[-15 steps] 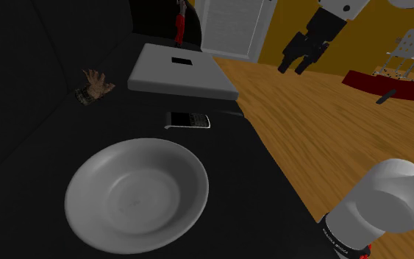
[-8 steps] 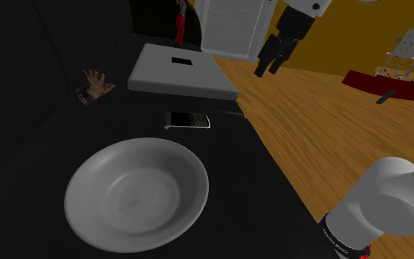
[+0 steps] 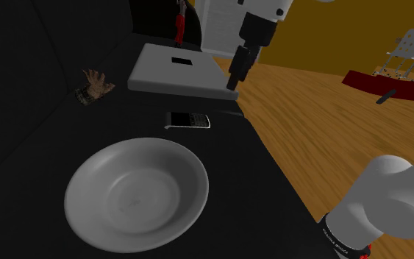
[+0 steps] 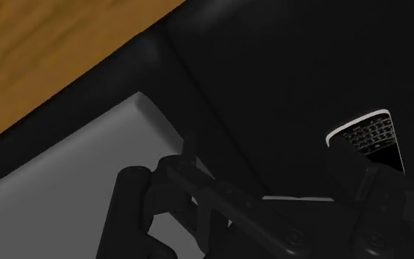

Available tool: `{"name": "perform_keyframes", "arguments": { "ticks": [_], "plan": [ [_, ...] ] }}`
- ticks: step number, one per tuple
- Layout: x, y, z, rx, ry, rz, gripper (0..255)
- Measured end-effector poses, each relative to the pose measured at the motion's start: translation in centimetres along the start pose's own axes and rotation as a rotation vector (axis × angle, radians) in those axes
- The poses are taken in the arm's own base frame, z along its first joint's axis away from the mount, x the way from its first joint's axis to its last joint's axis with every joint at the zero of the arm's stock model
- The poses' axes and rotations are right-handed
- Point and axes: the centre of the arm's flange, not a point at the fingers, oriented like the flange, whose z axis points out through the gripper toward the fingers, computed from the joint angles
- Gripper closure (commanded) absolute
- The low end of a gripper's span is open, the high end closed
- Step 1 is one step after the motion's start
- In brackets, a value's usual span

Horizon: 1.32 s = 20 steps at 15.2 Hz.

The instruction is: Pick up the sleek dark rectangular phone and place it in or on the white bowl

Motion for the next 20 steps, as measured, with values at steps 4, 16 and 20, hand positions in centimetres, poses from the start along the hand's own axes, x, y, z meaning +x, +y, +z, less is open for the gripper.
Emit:
{"name": "perform_keyframes", "arguments": {
  "ticks": [4, 16, 20],
  "plan": [
    [2.4, -4.9, 1.8, 0.010, -0.043, -0.152, 0],
    [4.1, -11.8, 7.1, 0.025, -0.103, -0.362, 0],
    [4.0, -11.8, 7.9, 0.025, -0.102, -0.362, 0]
  ]
}}
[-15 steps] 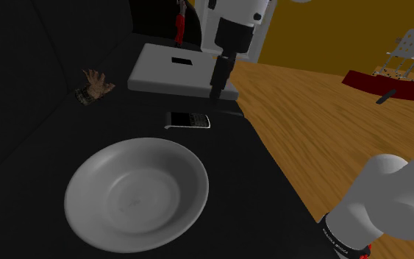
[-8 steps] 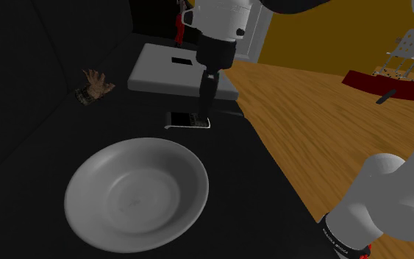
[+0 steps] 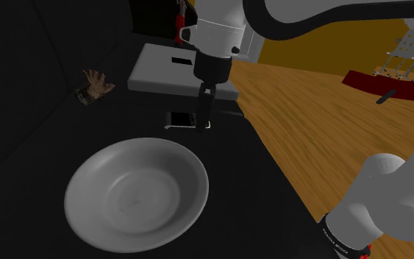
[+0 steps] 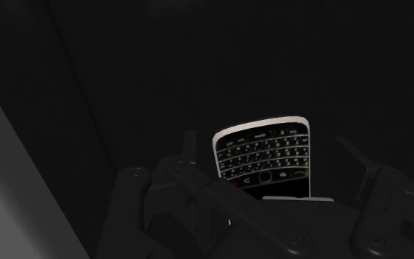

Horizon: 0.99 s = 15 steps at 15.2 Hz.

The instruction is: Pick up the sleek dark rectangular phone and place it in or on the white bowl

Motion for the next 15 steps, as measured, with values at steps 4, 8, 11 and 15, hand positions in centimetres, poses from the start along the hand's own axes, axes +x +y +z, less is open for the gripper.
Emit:
{"name": "perform_keyframes", "arguments": {
  "ticks": [4, 8, 11, 15],
  "plan": [
    [0.00, -0.01, 0.07, 0.000, 0.000, 0.000, 255],
    [0.00, -0.02, 0.07, 0.000, 0.000, 0.000, 255],
    [0.00, -0.02, 0.07, 0.000, 0.000, 0.000, 255],
    [0.01, -0.03, -0.19, 0.000, 0.000, 0.000, 255]
  ]
}}
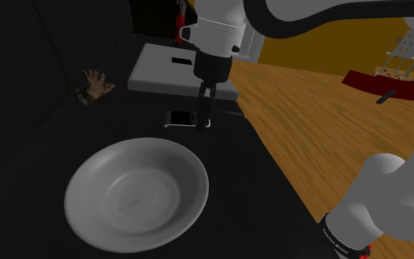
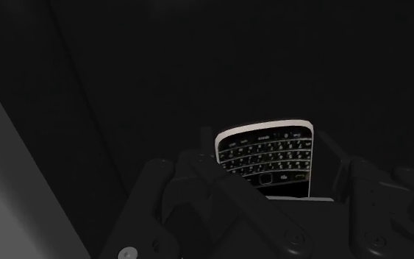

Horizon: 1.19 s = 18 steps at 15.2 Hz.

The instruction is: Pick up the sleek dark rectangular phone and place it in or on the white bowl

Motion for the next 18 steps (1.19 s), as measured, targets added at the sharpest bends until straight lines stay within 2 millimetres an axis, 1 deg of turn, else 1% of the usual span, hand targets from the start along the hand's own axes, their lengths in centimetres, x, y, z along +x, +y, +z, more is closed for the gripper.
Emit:
{"name": "perform_keyframes", "arguments": {
  "ticks": [18],
  "plan": [
    [0.1, 0.1, -9.2, 0.000, 0.000, 0.000, 255]
  ]
}}
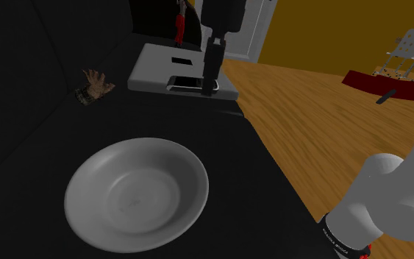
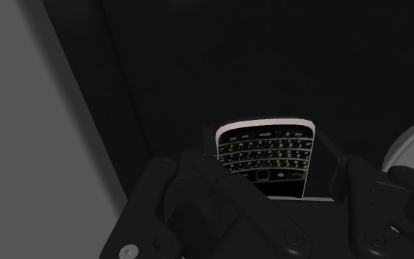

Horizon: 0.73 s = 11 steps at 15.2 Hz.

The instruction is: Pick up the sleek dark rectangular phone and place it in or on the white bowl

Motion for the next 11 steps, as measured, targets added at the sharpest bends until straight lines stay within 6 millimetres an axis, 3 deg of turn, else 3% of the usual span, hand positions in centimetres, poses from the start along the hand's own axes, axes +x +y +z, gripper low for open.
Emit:
{"name": "perform_keyframes", "arguments": {
  "ticks": [6, 11],
  "plan": [
    [0.1, -0.6, -2.9, 0.000, 0.000, 0.000, 255],
    [0.5, -6.5, -3.1, -0.001, 0.000, -0.002, 255]
  ]
}}
